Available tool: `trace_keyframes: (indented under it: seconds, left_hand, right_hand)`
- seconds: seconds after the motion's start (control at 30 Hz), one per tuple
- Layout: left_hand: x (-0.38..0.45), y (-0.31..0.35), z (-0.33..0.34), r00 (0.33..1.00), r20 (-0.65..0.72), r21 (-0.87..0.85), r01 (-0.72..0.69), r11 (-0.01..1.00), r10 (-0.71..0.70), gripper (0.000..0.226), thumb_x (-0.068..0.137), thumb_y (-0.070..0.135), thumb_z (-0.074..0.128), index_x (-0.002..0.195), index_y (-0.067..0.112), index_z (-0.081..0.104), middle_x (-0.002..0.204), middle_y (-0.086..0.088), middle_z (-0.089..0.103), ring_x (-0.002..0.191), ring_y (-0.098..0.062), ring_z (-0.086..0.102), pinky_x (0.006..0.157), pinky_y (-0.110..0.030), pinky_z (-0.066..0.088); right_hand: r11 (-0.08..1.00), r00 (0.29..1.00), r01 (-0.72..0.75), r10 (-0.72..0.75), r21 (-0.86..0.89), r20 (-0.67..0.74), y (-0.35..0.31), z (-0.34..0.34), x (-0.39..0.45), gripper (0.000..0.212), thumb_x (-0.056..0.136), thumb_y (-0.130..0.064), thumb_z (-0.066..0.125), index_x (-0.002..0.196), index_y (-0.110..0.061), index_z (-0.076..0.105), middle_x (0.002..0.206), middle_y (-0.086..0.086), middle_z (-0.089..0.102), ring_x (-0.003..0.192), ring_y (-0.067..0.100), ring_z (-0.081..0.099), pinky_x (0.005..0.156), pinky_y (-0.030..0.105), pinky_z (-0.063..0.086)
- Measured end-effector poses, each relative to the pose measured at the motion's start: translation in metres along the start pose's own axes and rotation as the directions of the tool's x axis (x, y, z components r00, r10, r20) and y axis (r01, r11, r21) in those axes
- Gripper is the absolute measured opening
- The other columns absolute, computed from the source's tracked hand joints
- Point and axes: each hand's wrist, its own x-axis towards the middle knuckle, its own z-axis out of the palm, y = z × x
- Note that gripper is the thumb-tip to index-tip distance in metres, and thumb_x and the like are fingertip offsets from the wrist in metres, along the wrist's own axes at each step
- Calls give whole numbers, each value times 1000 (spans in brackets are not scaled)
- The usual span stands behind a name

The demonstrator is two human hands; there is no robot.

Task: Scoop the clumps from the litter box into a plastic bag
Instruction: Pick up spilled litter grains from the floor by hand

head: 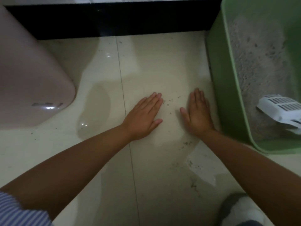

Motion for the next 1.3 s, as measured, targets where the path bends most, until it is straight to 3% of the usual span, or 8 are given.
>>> trace_keyframes:
  seconds: [0.1,0.27,0.4,0.8,0.9,1.0,1.13,1.3]
  left_hand:
    - [-28,-21,6,997,-35,91,70,993,-67,76,98,49,7,131,-9,44,132,-28,51,124,-38,49,107,-32,17]
    - [-84,-53,12,966,-94,104,249,963,-240,75,95,55,8,130,-8,29,131,-34,48,126,-32,26,114,-22,-3]
    - [-119,-67,13,907,-135,116,414,903,-399,85,95,59,9,127,-16,36,128,-37,49,124,-34,27,114,-23,-1]
    - [-163,-76,25,739,-133,-52,660,750,-660,111,81,75,-2,138,-13,34,146,-29,32,136,-43,30,111,-48,21]
    - [-146,-70,18,783,-12,-38,621,783,-622,102,88,67,2,132,-16,41,138,-32,43,127,-44,43,108,-39,18]
    - [-127,-62,16,861,71,57,500,864,-503,92,95,57,3,120,-15,54,125,-30,56,114,-43,57,101,-36,22]
    - [-100,-39,13,937,2,112,347,931,-349,93,92,59,-1,128,-11,50,133,-27,50,125,-37,50,105,-31,18]
    - [-73,8,23,984,28,169,170,971,-177,98,83,70,17,148,-2,2,155,-15,-7,146,-28,1,115,-31,-9]
  right_hand:
    - [997,996,79,-80,-18,-46,-23,17,-4,98,69,-59,-4,146,1,7,156,19,-1,145,29,-3,114,28,-10]
    - [895,901,433,-428,-108,68,-55,32,-14,83,94,-53,2,131,11,40,136,32,43,126,45,44,111,28,0]
    - [765,786,618,-610,-182,101,-52,37,-21,70,96,-50,3,128,5,33,131,30,50,126,40,44,113,27,2]
    - [959,959,282,-282,17,-12,-70,16,18,95,72,-60,0,147,-3,2,157,13,-4,146,24,-6,116,31,-7]
    - [915,916,400,-398,-47,52,-79,18,25,101,68,-64,-6,147,-2,9,156,15,3,146,26,1,116,29,-4]
    - [751,767,641,-628,-156,130,-80,20,22,95,89,-62,-5,134,9,39,141,28,38,130,42,40,115,31,13]
    - [609,665,743,-720,-276,202,-60,18,7,73,98,-47,5,127,8,45,128,28,54,118,39,54,113,19,-3]
    - [772,788,616,-608,-155,98,-7,-5,-19,70,97,-49,9,133,7,29,134,32,45,127,28,26,112,17,3]
